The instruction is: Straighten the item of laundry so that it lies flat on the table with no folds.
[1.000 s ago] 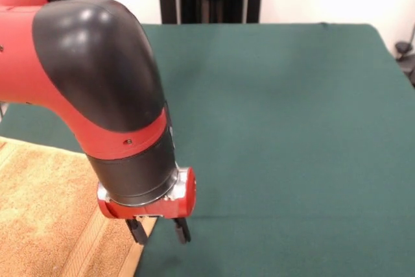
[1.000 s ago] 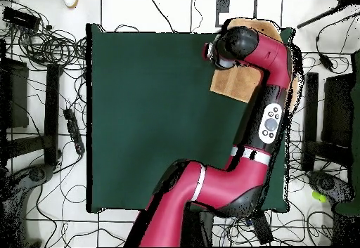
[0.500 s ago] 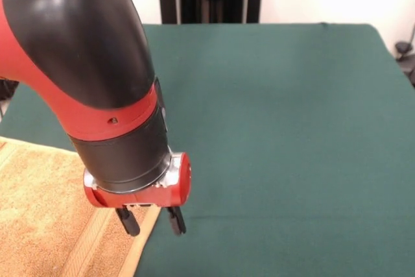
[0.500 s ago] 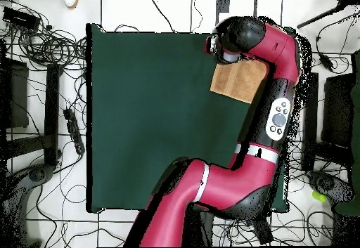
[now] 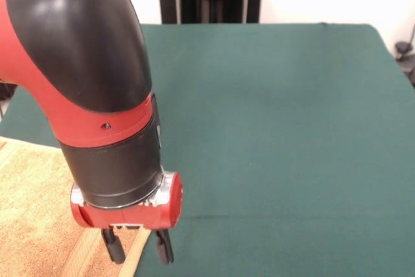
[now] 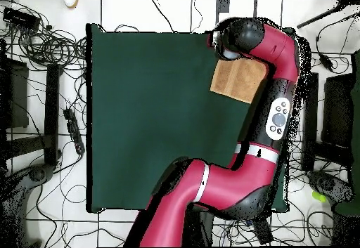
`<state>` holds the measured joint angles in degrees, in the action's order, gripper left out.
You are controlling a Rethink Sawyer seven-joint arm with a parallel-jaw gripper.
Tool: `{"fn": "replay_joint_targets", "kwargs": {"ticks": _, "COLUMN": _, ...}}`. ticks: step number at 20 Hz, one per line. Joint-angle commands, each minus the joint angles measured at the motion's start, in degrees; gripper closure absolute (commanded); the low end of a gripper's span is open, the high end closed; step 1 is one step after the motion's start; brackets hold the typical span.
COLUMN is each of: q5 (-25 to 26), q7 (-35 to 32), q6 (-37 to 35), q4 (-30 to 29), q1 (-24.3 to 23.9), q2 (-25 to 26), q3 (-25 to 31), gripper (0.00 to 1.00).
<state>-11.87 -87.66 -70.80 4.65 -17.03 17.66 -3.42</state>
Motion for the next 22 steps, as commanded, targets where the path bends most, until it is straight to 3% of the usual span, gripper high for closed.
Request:
{"fn": "replay_joint_targets", "kwargs": {"ticks": 1, "q5": 0.8, "q7": 0.7, "q6": 4.8, "q4": -15.9, "q1": 0.6, "q2": 2.6, "q3": 4.9, "gripper": 0.0}}
{"fn": "replay_joint_targets", "kwargs": {"ticks": 7, "q5": 0.8, "q7": 3.2, "q6": 7.6, "q4": -20.7, "q1": 0.1, "q2": 1.7, "q3": 5.0, "gripper": 0.0}}
{"fn": "replay_joint_targets", "kwargs": {"ticks": 12, "q5": 1.4, "q7": 9.1, "q6": 11.4, "q4": -25.1, "q1": -0.9, "q2": 0.7, "q3": 5.4, "gripper": 0.0}}
{"fn": "replay_joint_targets", "kwargs": {"ticks": 19, "q5": 3.2, "q7": 16.1, "q6": 6.0, "q4": -26.4, "q1": -1.5, "q2": -0.1, "q3": 3.2, "gripper": 0.0}}
{"fn": "replay_joint_targets", "kwargs": {"ticks": 22, "q5": 1.4, "q7": 17.8, "q6": 6.7, "q4": -26.6, "q1": -2.6, "q2": 0.3, "q3": 5.9, "gripper": 0.0}}
